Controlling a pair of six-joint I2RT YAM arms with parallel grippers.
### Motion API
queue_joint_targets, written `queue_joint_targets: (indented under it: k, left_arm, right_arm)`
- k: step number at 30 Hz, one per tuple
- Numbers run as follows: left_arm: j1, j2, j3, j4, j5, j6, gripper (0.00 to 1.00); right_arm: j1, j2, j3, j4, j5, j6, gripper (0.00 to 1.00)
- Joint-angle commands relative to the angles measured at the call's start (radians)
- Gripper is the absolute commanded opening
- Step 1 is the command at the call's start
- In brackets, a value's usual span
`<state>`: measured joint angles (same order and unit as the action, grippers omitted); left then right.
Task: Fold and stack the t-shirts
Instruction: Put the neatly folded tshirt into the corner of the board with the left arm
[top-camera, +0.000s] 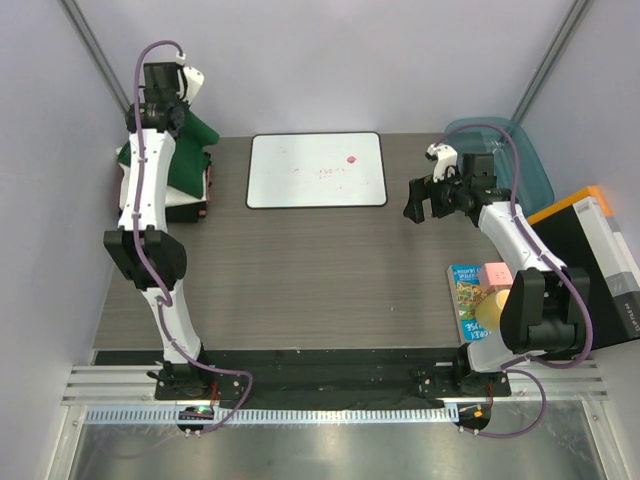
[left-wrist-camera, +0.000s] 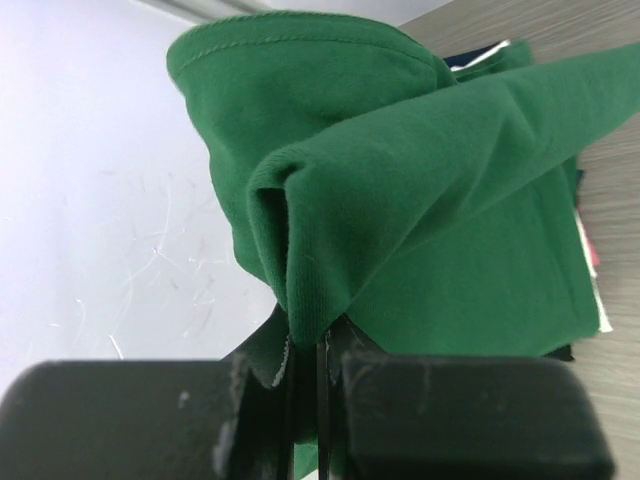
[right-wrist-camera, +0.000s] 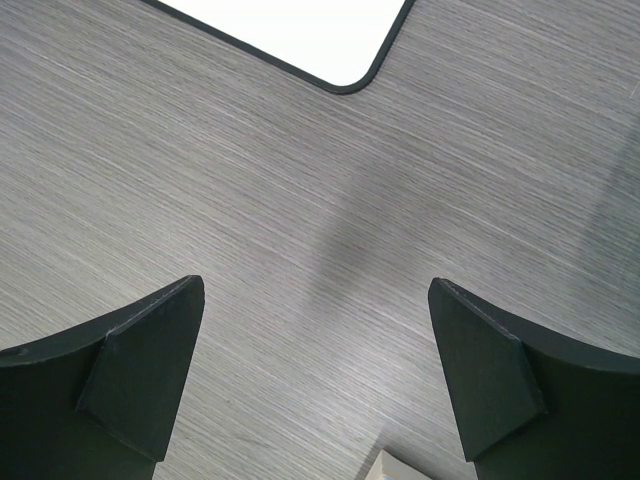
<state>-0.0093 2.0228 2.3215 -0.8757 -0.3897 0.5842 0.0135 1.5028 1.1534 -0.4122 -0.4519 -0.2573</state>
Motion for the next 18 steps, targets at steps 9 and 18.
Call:
queue_joint_targets:
  k: [9, 18]
  left_arm:
    - [0.006, 0.022, -0.172, 0.348, -0.138, 0.141, 0.0]
    - [0.006, 0.019, -0.372, 0.606, -0.254, 0.247, 0.04]
  right_arm:
    - [-0.001, -0.061, -0.011, 0.033, -0.008, -0.011, 1.0]
    - [-0.001, -0.081, -0.029, 0.029, -0.008, -0.01, 1.0]
